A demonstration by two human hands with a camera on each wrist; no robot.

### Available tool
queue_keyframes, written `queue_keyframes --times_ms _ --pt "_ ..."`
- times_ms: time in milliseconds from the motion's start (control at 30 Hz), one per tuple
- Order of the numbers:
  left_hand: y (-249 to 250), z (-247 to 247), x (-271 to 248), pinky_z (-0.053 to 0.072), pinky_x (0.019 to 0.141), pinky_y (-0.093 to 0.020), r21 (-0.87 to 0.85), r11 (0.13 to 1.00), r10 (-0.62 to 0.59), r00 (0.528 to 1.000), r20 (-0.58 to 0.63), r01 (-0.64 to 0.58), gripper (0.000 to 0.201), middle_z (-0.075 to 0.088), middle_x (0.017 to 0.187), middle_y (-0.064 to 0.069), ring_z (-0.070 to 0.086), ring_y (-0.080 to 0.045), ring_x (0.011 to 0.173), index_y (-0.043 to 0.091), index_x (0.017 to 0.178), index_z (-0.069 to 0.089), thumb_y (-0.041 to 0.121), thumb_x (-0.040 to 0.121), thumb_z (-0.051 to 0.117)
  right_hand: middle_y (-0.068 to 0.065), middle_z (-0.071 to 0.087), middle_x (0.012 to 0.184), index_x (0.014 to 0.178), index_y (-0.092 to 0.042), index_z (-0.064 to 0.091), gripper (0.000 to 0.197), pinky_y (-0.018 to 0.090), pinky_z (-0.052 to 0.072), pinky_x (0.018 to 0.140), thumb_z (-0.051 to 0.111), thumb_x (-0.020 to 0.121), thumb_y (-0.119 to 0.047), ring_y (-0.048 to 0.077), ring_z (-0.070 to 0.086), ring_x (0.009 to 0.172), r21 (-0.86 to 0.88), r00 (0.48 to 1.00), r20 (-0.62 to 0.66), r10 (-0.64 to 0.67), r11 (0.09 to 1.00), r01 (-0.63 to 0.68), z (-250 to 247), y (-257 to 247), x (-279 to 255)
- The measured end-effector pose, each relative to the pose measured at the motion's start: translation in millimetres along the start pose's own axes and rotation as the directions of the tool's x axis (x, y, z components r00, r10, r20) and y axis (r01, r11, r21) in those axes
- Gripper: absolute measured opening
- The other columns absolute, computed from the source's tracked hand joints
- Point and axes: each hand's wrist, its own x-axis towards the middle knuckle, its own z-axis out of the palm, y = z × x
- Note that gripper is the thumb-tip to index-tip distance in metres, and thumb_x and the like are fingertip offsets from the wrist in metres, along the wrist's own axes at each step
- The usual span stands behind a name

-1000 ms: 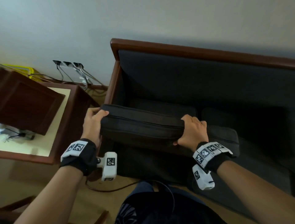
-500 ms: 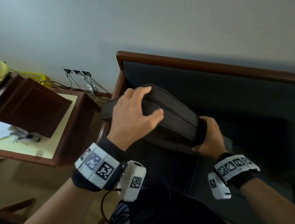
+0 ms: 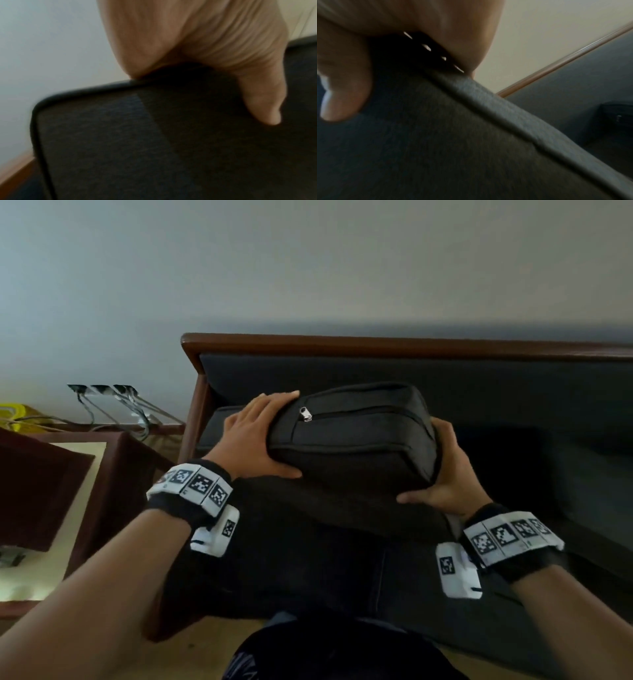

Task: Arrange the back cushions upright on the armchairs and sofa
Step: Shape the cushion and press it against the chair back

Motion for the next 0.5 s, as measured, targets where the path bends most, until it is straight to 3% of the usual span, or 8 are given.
queue_keyframes --times_ms 67,100,167,200,267,333,400,500 --pt "-9.5 0.5 3.9 0.024 0.112 -0.062 0.025 0.999 -0.028 0.998 -0.059 0.029 0.124 0.034 0.15 0.004 0.029 -0.028 0.142 0.05 0.148 0.014 0.072 0.043 0.075 -0.005 0.046 0.13 0.137 -0.022 0.035 0.114 0.046 0.041 0.108 0.097 0.042 -0.025 0.015 0.046 0.124 -0.061 0.999 -0.031 -0.019 0.998 0.017 -1.0 -18.8 3.5" --pt "-8.7 2.2 4.7 0.028 0.108 -0.062 0.046 0.998 -0.047 0.994 -0.094 0.051 0.124 0.039 0.145 0.002 0.033 -0.031 0.137 0.049 0.148 0.017 0.068 0.042 0.08 -0.003 0.044 0.133 0.14 -0.015 0.033 0.112 0.042 0.038 0.111 0.096 0.048 -0.027 0.016 0.045 0.126 -0.1 0.992 -0.081 -0.092 0.992 0.084 -3.6 -34.4 5.9" --pt "-0.1 9.1 5.2 0.035 0.102 -0.061 0.089 0.992 -0.074 0.984 -0.162 0.089 0.125 0.044 0.137 0.001 0.038 -0.033 0.131 0.05 0.146 0.021 0.062 0.04 0.087 0.001 0.042 0.141 0.146 -0.014 0.026 0.113 0.038 0.03 0.114 0.089 0.057 -0.041 0.019 0.041 0.133 -0.254 0.959 -0.103 -0.265 0.939 0.232 -8.5 -78.2 12.0" --pt "5.9 13.5 4.8 0.036 0.1 -0.059 0.11 0.99 -0.069 0.98 -0.184 0.09 0.125 0.045 0.134 0.001 0.039 -0.032 0.128 0.05 0.145 0.022 0.062 0.039 0.087 0.002 0.041 0.144 0.148 -0.017 0.023 0.112 0.041 0.027 0.115 0.086 0.06 -0.047 0.02 0.037 0.136 -0.392 0.953 -0.027 -0.301 0.88 0.267 -6.8 -102.9 16.4" --pt "17.9 21.3 4.2 0.037 0.097 -0.056 0.142 0.989 -0.018 0.979 -0.201 0.047 0.125 0.045 0.132 0.002 0.04 -0.03 0.124 0.048 0.145 0.023 0.066 0.038 0.084 0.002 0.04 0.145 0.15 -0.021 0.02 0.111 0.049 0.022 0.116 0.079 0.062 -0.056 0.023 0.033 0.138 -0.667 0.949 0.192 -0.25 0.676 0.313 10.1 -132.6 29.8" --pt "24.7 24.2 2.7 0.037 0.096 -0.053 0.165 0.986 0.035 0.98 -0.195 -0.003 0.124 0.045 0.133 0.002 0.038 -0.028 0.123 0.042 0.146 0.022 0.075 0.038 0.075 0.007 0.041 0.145 0.15 -0.017 0.019 0.118 0.057 0.02 0.115 0.078 0.059 -0.061 0.029 0.036 0.136 -0.8 0.942 0.323 -0.092 0.504 0.324 36.5 -141.8 42.5" --pt "21.7 20.1 -0.6 0.032 0.102 -0.049 0.152 0.988 0.038 0.989 -0.145 -0.016 0.124 0.04 0.14 0.005 0.033 -0.024 0.127 0.042 0.148 0.018 0.075 0.043 0.075 0.013 0.044 0.143 0.149 -0.009 0.021 0.122 0.059 0.024 0.112 0.079 0.057 -0.064 0.033 0.041 0.132 -0.864 0.942 0.335 0.018 0.406 0.299 55.5 -140.4 46.9" --pt "-2.1 6.6 -10.8 0.024 0.113 -0.048 0.179 0.983 0.037 0.999 -0.031 -0.03 0.127 0.031 0.148 0.008 0.028 -0.02 0.135 0.043 0.15 0.012 0.066 0.048 0.083 0.015 0.048 0.136 0.142 -0.003 0.032 0.113 0.053 0.031 0.107 0.078 0.059 -0.063 0.033 0.045 0.124 -0.896 0.954 0.3 -0.006 0.342 0.284 62.2 -135.7 37.5"
